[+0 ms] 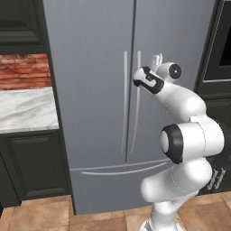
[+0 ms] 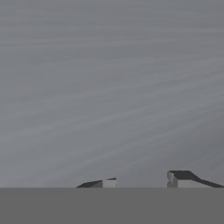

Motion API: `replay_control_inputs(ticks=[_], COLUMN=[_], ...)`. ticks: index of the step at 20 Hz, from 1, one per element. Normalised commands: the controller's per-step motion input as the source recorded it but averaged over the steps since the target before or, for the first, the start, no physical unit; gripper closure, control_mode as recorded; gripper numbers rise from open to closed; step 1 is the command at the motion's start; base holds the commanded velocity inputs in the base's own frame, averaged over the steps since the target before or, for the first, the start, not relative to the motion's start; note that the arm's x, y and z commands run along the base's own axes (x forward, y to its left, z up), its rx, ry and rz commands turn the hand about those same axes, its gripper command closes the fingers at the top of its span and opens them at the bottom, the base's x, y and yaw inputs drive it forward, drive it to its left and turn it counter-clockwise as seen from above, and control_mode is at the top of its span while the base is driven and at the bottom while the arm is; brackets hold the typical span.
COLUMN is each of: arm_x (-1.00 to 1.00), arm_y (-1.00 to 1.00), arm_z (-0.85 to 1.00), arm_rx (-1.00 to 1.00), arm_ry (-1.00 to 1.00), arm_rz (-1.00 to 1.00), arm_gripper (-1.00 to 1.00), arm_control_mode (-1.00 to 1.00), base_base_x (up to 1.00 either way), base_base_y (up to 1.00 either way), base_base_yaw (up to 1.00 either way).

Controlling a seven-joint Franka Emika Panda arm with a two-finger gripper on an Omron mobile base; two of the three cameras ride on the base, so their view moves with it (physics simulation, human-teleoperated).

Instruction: Place the tupperware on the second highest shelf of the fridge. Make space for the tupperware among the existing items by rearranging them on the shelves if needed. Close the fridge door when finished.

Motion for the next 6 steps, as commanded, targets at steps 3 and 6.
replay_control_inputs(ticks=[3,6], arm_x=[0.96,1.00], arm_y=[0.00,0.14], arm_z=[-0.01,-0.47], arm_rx=[0.03,0.00], arm_ry=[0.00,0.00], arm_rz=[0.00,0.00], arm_gripper=[-1.00,-1.00], arm_control_mode=[-1.00,-1.00], base_base_x=[0.00,0.00], base_base_y=[0.00,0.00], base_base_yaw=[0.00,0.00])
